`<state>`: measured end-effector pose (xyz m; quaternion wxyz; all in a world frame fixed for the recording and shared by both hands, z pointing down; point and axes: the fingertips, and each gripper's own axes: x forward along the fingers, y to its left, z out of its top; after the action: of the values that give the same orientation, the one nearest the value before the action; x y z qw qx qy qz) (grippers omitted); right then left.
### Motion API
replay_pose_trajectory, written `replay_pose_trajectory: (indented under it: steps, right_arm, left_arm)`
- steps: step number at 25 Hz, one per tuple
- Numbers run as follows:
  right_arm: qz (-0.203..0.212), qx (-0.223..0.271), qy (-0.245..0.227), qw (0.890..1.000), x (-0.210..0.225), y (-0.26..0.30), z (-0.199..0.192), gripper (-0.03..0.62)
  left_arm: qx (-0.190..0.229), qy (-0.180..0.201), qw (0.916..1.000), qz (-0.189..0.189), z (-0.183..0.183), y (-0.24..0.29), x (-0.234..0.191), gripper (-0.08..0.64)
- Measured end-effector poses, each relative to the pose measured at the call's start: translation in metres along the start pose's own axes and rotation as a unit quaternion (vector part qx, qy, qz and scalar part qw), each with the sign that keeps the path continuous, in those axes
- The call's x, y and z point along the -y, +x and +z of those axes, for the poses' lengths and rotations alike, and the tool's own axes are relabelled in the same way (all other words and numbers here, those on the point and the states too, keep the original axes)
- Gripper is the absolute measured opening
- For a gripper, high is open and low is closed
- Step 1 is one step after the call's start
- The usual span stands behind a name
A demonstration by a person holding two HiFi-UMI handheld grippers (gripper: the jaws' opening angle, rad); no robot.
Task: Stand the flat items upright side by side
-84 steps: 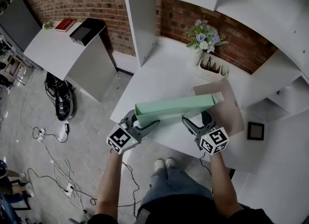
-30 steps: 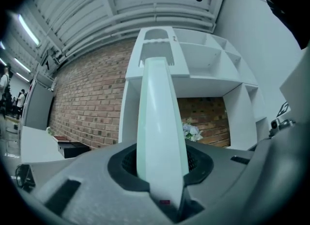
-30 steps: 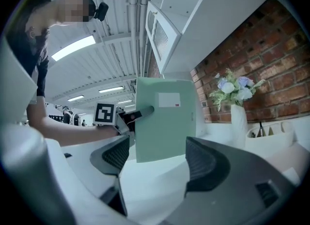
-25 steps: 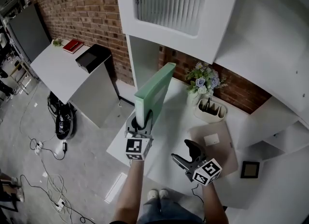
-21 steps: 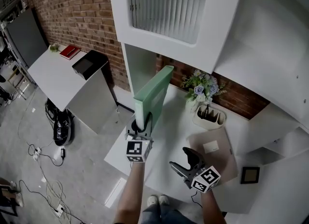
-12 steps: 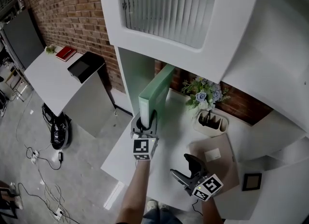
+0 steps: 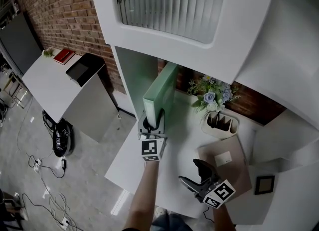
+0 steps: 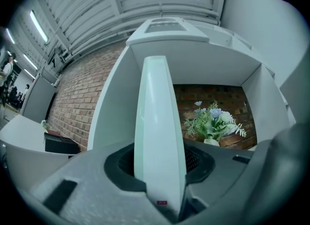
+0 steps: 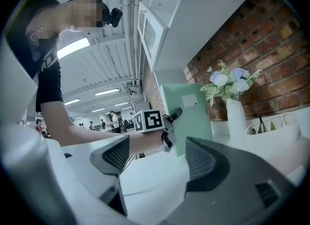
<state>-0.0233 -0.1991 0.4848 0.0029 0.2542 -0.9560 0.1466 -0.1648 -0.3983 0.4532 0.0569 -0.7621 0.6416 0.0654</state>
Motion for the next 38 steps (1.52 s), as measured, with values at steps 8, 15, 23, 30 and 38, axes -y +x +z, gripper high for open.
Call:
replay_pose_trajectory:
  steps: [8, 15, 23, 30, 38]
  right_arm:
    - [-0.003, -0.007, 0.002, 1.000, -0.003, -0.003, -0.009, 0.359]
    - [-0.008, -0.009, 0.003, 1.000, -0.001, -0.010, -0.011, 0.359]
    - [-0.009, -0.012, 0.005, 1.000, -0.002, -0.012, -0.014, 0.359]
    - [-0.008, -0.006, 0.004, 1.000, -0.005, -0.010, -0.010, 0.359]
    - [-0.014, 0.008, -0.012, 1.000, -0.015, -0.016, 0.008, 0.359]
  left_arm:
    - [-0.028, 0.036, 0.9985, -0.030, -0.023, 0.005, 0.005, 0.153]
    - [-0.039, 0.009, 0.9987, -0.031, -0.027, 0.007, -0.002, 0.183]
    - [-0.047, -0.006, 0.9983, -0.034, -0.033, -0.001, -0.007, 0.281]
    - [-0.045, 0.008, 0.9983, -0.036, -0.025, -0.021, -0.011, 0.288]
    - [-0.066, 0.027, 0.9970, -0.030, -0.004, -0.100, -0.011, 0.290]
